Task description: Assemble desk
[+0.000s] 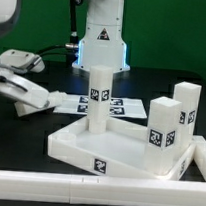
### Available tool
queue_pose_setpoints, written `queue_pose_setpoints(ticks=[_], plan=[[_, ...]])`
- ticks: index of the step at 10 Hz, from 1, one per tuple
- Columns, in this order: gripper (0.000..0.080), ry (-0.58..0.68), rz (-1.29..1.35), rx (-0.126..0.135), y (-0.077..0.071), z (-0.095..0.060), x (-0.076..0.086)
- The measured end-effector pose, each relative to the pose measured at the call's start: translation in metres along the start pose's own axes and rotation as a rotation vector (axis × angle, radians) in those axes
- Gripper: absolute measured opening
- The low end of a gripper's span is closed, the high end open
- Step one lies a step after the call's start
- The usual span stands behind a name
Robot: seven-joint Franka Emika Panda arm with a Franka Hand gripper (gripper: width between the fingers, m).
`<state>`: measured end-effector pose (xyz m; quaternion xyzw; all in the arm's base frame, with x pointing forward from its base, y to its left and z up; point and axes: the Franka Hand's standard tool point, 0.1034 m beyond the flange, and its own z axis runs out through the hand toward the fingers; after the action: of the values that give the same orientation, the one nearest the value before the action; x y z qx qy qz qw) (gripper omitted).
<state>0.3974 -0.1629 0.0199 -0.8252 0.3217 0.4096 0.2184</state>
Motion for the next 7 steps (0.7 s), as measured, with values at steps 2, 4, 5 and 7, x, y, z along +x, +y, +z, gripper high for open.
queue_pose_setpoints(ticks=[2,4,5,7], plan=[[0.0649,-0.011,-0.010,-0.006,0.005,0.015,0.001],[0.0649,-0.030,0.003,-0.005,0.012,0.016,0.004],[0.0649,-0.042,-0.001,-0.013,0.009,0.022,0.001],[0.0649,-0.056,0.001,-0.019,0.009,0.028,0.000]])
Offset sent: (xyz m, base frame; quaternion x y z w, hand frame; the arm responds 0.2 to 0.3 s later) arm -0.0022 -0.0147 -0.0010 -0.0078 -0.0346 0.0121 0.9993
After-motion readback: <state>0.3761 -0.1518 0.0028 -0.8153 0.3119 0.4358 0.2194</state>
